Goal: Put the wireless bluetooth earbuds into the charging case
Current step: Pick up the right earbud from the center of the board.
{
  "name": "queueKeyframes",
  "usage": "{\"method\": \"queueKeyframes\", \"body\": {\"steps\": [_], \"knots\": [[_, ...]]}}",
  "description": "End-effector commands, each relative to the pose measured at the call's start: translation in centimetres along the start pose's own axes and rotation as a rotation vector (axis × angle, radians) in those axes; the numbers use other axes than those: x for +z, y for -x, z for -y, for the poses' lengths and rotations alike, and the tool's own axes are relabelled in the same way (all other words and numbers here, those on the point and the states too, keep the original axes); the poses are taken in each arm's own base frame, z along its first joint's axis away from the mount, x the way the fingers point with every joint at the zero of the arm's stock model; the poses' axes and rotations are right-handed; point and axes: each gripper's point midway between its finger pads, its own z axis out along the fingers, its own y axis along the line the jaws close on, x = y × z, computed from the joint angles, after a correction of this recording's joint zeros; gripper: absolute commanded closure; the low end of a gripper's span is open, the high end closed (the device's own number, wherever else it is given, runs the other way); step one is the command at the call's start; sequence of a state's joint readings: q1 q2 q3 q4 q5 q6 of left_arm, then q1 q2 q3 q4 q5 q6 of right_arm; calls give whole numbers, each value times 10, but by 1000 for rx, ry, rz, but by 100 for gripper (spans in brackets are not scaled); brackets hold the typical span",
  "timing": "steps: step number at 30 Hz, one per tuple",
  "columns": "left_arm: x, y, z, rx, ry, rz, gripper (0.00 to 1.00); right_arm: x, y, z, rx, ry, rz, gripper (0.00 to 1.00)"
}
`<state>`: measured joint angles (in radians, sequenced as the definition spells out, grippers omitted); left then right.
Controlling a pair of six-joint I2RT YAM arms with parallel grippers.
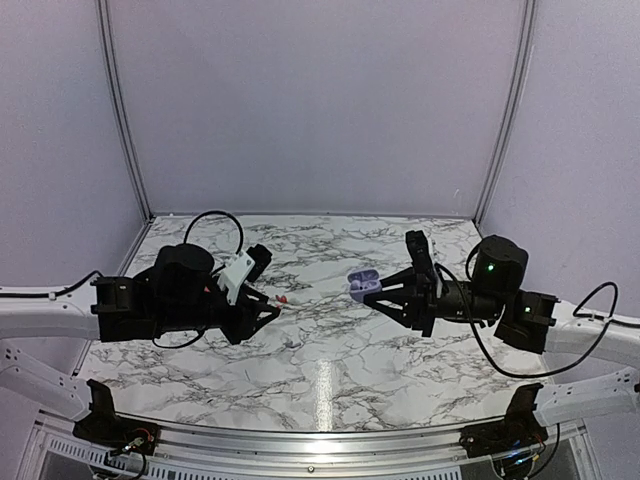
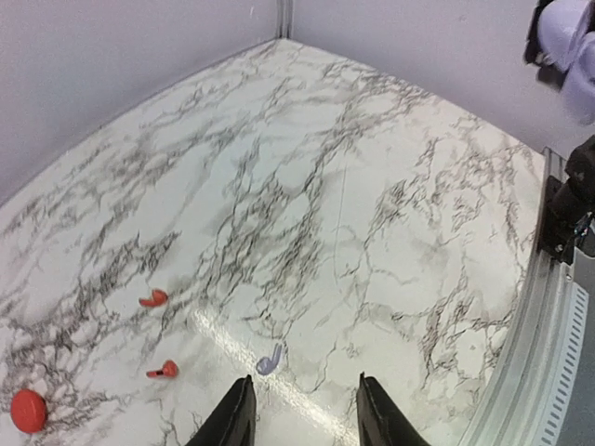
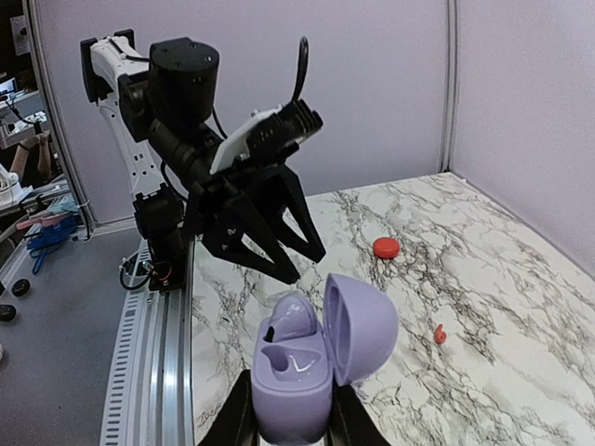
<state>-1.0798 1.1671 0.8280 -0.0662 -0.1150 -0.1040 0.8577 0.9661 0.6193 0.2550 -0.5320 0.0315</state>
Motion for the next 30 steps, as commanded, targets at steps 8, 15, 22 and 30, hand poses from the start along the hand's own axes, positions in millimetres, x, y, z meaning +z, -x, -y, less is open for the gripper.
{"method": "queueKeyframes", "body": {"steps": [8,15,22,30], "knots": [[58,-99,-17,-133,5,-82,58,-12,2,11,43,-46,27,100],[67,-117,-5,24,-100,-2,55,-11,-5,10,56,-32,23,100],[90,-132,0,93,-168,9,57,-13,-4,-2,11,28,26,100],[107,-146,-11,95,-211,7,57,-14,-3,-6,-2,46,26,100]]}}
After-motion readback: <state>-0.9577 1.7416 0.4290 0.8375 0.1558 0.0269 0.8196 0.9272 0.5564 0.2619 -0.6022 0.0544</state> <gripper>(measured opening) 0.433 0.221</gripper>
